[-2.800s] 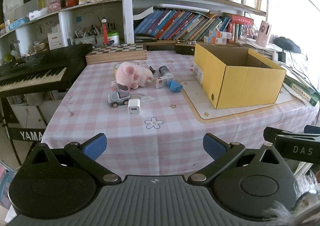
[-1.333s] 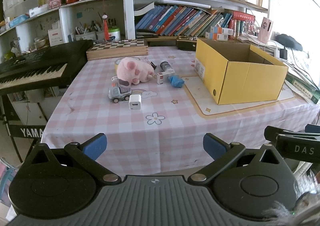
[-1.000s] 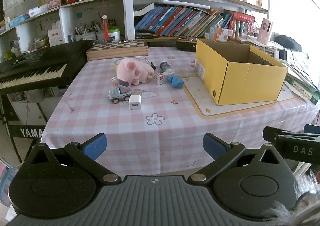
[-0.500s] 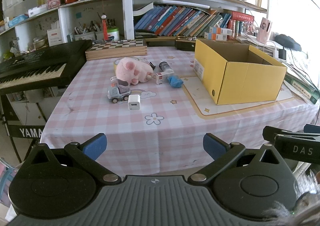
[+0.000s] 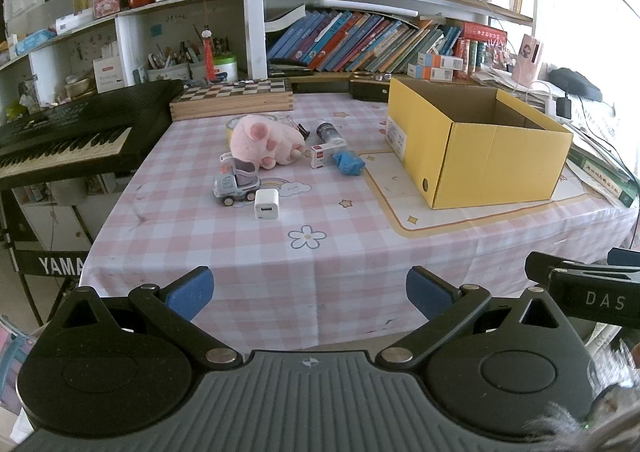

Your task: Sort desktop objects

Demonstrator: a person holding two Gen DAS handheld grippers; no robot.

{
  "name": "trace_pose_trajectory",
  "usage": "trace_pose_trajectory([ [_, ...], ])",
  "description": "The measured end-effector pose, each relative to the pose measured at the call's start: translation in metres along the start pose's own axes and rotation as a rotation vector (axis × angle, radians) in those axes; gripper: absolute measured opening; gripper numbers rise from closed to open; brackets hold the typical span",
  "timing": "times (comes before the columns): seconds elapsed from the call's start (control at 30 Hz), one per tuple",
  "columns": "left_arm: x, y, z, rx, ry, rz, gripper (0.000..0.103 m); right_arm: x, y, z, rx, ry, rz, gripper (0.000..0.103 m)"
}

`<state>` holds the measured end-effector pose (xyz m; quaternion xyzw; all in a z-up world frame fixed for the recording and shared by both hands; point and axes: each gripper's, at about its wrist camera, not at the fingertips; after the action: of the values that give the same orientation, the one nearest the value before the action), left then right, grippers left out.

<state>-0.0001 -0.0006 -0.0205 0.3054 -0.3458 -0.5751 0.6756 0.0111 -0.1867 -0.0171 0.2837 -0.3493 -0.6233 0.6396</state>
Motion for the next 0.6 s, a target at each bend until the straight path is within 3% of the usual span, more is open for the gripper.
trace_pose_trajectory([
  [0.6, -0.0018, 0.0011, -0.0005, -0.003, 0.001, 0.001, 0.103, 0.0003, -0.002, 0.0051, 0.009, 0.003, 0.01, 0.103],
])
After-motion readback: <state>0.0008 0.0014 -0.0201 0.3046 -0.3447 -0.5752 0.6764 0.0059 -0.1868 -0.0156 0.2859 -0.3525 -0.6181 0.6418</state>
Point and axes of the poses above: each gripper's, at about its wrist camera, not at the fingertips, and z roughly against the way its jaws point, x to its right, y to its top, and after that the axes turned 10 degrees about z, right-handed
